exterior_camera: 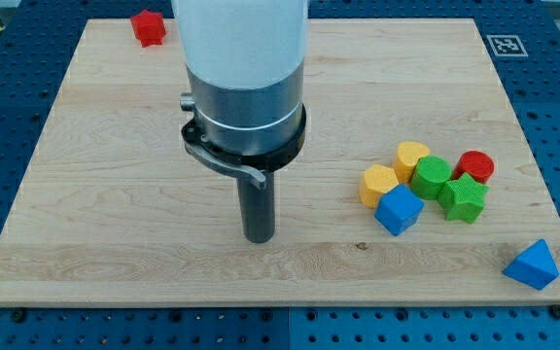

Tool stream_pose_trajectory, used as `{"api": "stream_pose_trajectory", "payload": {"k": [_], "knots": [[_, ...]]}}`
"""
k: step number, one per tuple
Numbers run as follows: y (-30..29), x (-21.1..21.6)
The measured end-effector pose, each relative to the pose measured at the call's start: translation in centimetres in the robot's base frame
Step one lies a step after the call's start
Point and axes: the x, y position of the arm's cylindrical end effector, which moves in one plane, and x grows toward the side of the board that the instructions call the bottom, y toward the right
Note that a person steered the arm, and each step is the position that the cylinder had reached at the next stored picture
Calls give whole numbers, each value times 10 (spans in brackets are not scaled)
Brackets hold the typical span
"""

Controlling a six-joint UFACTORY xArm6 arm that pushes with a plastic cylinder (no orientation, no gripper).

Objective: Point at green star

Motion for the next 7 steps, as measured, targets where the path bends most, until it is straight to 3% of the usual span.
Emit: {"api": "stream_pose_trajectory", "payload": {"k": [1, 6, 7], "knots": [[15, 0], [219, 25], [229, 23]]}}
